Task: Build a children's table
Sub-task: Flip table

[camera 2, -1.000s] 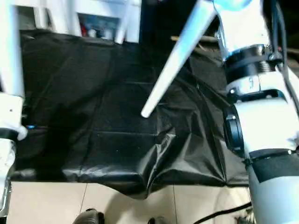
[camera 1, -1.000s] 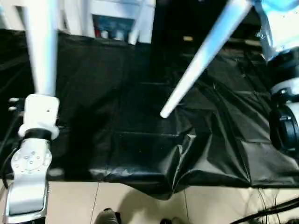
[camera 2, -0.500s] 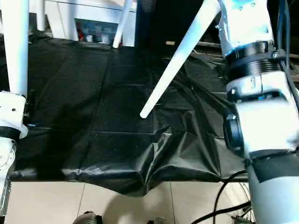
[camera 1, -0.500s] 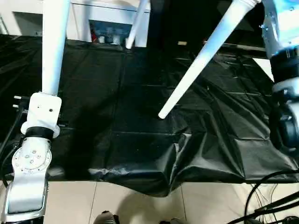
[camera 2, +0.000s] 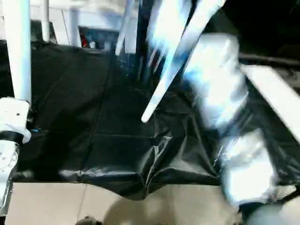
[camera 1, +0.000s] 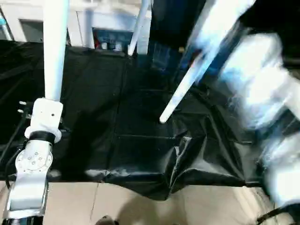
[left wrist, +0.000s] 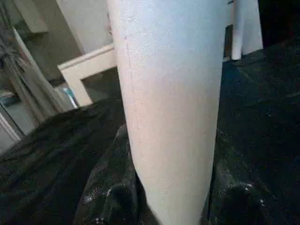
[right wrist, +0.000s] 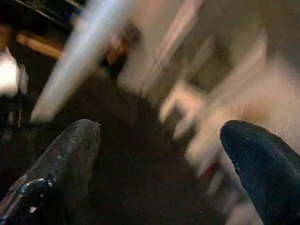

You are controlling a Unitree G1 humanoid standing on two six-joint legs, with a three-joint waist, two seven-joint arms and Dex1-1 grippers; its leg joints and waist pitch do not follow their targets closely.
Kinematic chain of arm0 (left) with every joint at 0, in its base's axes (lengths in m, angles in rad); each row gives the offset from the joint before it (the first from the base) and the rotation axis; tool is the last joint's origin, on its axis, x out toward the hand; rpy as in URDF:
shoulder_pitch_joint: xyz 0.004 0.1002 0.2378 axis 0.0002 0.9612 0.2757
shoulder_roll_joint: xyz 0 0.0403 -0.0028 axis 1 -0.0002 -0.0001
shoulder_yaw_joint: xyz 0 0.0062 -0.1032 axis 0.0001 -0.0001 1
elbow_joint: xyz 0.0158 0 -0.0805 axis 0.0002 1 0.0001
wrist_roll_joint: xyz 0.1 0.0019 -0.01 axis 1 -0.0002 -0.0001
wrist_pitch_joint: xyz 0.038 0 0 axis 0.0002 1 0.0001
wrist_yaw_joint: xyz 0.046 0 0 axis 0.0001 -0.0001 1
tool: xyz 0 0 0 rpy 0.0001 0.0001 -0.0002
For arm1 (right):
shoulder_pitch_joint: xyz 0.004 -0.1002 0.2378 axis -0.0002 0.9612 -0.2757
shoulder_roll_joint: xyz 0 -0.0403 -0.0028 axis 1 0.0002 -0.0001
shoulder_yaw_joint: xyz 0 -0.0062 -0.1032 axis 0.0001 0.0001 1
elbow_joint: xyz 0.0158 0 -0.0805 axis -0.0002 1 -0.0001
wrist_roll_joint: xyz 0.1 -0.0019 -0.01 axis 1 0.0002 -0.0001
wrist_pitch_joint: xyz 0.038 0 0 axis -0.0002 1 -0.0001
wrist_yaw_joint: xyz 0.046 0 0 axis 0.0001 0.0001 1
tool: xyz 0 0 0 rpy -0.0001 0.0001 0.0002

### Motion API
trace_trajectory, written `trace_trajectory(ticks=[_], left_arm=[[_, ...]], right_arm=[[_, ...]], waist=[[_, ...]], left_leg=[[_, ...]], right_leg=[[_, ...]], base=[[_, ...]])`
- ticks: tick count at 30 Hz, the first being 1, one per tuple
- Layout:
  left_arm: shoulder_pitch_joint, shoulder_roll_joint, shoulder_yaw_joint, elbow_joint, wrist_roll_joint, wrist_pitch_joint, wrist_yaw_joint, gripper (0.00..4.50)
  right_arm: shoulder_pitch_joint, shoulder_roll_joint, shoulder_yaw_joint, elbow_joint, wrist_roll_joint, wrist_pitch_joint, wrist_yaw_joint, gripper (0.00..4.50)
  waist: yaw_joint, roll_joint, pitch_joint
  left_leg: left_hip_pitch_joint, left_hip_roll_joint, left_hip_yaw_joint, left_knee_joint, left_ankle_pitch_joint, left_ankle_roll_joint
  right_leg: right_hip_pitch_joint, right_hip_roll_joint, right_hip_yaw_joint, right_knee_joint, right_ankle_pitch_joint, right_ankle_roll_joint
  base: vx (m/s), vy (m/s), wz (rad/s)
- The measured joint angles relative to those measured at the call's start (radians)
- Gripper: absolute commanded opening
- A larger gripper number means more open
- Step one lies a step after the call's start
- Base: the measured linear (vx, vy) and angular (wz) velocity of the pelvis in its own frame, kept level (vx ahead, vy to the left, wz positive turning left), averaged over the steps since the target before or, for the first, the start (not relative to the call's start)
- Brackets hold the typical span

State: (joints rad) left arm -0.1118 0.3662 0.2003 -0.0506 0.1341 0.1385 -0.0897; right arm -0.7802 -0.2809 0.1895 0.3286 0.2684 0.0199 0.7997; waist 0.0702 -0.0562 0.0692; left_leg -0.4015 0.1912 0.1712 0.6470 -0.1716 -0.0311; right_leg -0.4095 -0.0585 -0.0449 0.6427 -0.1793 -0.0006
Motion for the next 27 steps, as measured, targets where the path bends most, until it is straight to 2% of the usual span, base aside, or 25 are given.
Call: trace_trajectory(ticks=[1,2,5,6,8,11,12,13,14,15,16,17,18,19,20,22,23,25,27], left_arm=[[-0.001,0.000,0.001,0.014,-0.013,-0.004,-0.007,1.41],[-0.002,-0.001,0.003,0.036,-0.031,-0.009,-0.018,1.41],[-0.007,0.000,0.014,0.118,-0.087,-0.018,-0.083,1.41],[-0.007,0.001,0.014,0.144,-0.099,-0.027,-0.100,1.41],[-0.003,0.003,0.009,0.185,-0.116,-0.032,-0.141,1.41],[0.003,0.014,-0.023,0.222,-0.126,-0.031,-0.182,1.41],[0.002,0.015,-0.025,0.232,-0.130,-0.031,-0.190,1.41],[0.001,0.015,-0.027,0.243,-0.134,-0.030,-0.194,1.41],[-0.002,0.019,-0.029,0.254,-0.139,-0.027,-0.207,1.97],[-0.019,0.031,-0.048,0.265,-0.135,-0.025,-0.214,1.97],[-0.026,0.042,-0.077,0.263,-0.119,-0.026,-0.227,1.97],[-0.025,0.059,-0.095,0.262,-0.106,-0.033,-0.245,2.11],[-0.013,0.055,-0.100,0.262,-0.101,-0.036,-0.253,2.23],[0.008,0.057,-0.101,0.274,-0.099,-0.032,-0.260,2.34],[0.007,0.061,-0.103,0.278,-0.096,-0.037,-0.269,2.42],[0.016,0.079,-0.107,0.278,-0.085,-0.037,-0.278,2.47],[0.033,0.097,-0.104,0.278,-0.083,-0.032,-0.279,2.73],[0.045,0.096,-0.093,0.276,-0.088,-0.029,-0.280,2.83],[0.083,0.085,-0.090,0.235,-0.108,-0.038,-0.282,2.89]], right_arm=[[0.033,0.006,0.012,0.010,-0.006,0.014,-0.025,4.50],[0.076,0.011,0.015,0.012,-0.015,0.020,-0.060,4.50],[0.185,0.021,0.016,0.014,-0.041,0.013,-0.132,4.50],[0.213,0.027,0.016,0.016,-0.053,0.011,-0.150,4.50],[0.250,0.040,0.017,0.029,-0.077,0.011,-0.176,4.50],[0.273,0.057,0.010,0.019,-0.091,0.013,-0.220,4.50],[0.281,0.067,0.011,0.015,-0.093,0.018,-0.231,4.50],[0.288,0.074,0.010,0.006,-0.094,0.022,-0.241,4.50],[0.294,0.080,0.010,-0.005,-0.094,0.024,-0.254,4.50],[0.303,0.077,-0.001,-0.015,-0.094,0.024,-0.262,4.50],[0.306,0.075,-0.009,-0.014,-0.094,0.027,-0.269,4.50],[0.301,0.082,-0.011,-0.014,-0.094,0.027,-0.277,4.50],[0.295,0.087,-0.010,-0.013,-0.094,0.027,-0.281,4.50],[0.301,0.094,-0.007,-0.012,-0.094,0.025,-0.283,4.50],[0.312,0.090,-0.011,-0.009,-0.095,0.024,-0.288,4.50],[0.318,0.089,-0.016,0.001,-0.105,0.027,-0.294,4.50],[0.316,0.099,-0.016,-0.003,-0.105,0.027,-0.294,4.50],[0.317,0.110,-0.016,-0.007,-0.105,0.027,-0.294,4.50],[0.324,0.111,-0.017,-0.022,-0.104,0.025,-0.298,4.50]], waist=[[0.000,0.000,0.000],[0.001,0.006,0.002],[0.000,0.020,-0.004],[-0.002,0.021,-0.004],[-0.007,0.023,-0.003],[-0.009,0.027,-0.001],[-0.009,0.025,-0.002],[-0.009,0.028,0.000],[-0.006,0.034,0.003],[0.020,0.032,0.002],[0.046,0.021,-0.004],[0.064,-0.024,-0.026],[0.076,-0.017,-0.023],[0.080,0.005,-0.028],[0.082,0.019,-0.028],[0.067,0.024,-0.026],[0.065,0.027,-0.027],[0.060,0.027,-0.027],[0.047,0.026,-0.027]], left_leg=[[0.000,0.000,-0.001,0.000,0.000,0.000],[0.000,0.000,-0.003,-0.003,0.000,0.000],[0.002,-0.001,-0.003,-0.012,0.000,0.000],[0.003,-0.001,-0.003,-0.013,0.000,0.000],[0.003,-0.001,-0.003,-0.013,0.000,0.000],[0.004,0.000,-0.007,-0.017,0.000,0.000],[0.008,0.001,-0.007,-0.021,0.000,0.000],[0.014,0.002,-0.009,-0.024,0.000,0.000],[0.014,0.008,-0.005,-0.033,0.000,0.000],[0.007,0.013,0.016,-0.036,0.000,0.000],[0.004,0.021,0.049,-0.037,0.000,0.000],[-0.002,0.014,0.083,-0.031,-0.004,-0.010],[-0.011,0.012,0.057,0.034,-0.040,-0.040],[-0.008,-0.012,-0.024,0.077,-0.047,-0.039],[0.016,-0.030,-0.079,0.072,-0.073,-0.054],[0.019,-0.011,-0.062,0.037,-0.058,-0.055],[0.018,-0.010,-0.057,0.020,-0.048,-0.053],[0.018,-0.009,-0.052,0.006,-0.041,-0.051],[0.020,-0.006,-0.046,-0.004,-0.039,-0.051]], right_leg=[[0.001,0.000,-0.002,-0.004,0.000,0.000],[0.004,0.000,-0.005,-0.012,0.000,0.000],[0.011,-0.001,-0.010,-0.033,0.000,0.000],[0.012,-0.002,-0.010,-0.034,0.000,0.000],[0.012,-0.003,-0.013,-0.037,0.000,0.000],[0.015,-0.007,-0.026,-0.048,0.000,0.000],[0.019,-0.007,-0.028,-0.053,0.000,0.000],[0.028,-0.007,-0.036,-0.060,0.000,0.000],[0.044,-0.007,-0.058,-0.055,-0.011,-0.010],[0.033,-0.019,-0.074,0.028,-0.051,-0.038],[0.036,-0.023,-0.067,0.105,-0.089,-0.048],[0.043,-0.028,-0.015,0.137,-0.155,0.004],[0.021,-0.030,-0.009,0.147,-0.165,0.001],[0.029,-0.026,-0.013,0.145,-0.164,0.001],[0.026,-0.020,-0.021,0.136,-0.158,0.000],[0.024,0.001,-0.014,0.089,-0.114,-0.012],[0.032,0.002,-0.016,0.066,-0.087,-0.019],[0.033,0.002,-0.017,0.049,-0.074,-0.017],[0.035,0.001,-0.017,0.037,-0.067,-0.017]], base=[[0.000,0.000,0.00],[0.000,0.000,0.00],[0.000,0.000,0.00],[0.000,0.000,0.00],[0.000,0.000,0.00],[-0.034,0.010,-0.04],[-0.051,0.002,-0.05],[-0.072,-0.009,-0.03],[-0.072,-0.009,-0.03],[-0.129,-0.003,0.08],[-0.020,-0.095,0.13],[-0.020,-0.095,0.13],[0.130,-0.132,-0.11],[0.095,-0.017,-0.13],[0.095,-0.017,-0.13],[-0.064,-0.001,0.18],[-0.083,0.000,0.15],[0.000,0.000,0.00],[0.000,0.000,0.00]])
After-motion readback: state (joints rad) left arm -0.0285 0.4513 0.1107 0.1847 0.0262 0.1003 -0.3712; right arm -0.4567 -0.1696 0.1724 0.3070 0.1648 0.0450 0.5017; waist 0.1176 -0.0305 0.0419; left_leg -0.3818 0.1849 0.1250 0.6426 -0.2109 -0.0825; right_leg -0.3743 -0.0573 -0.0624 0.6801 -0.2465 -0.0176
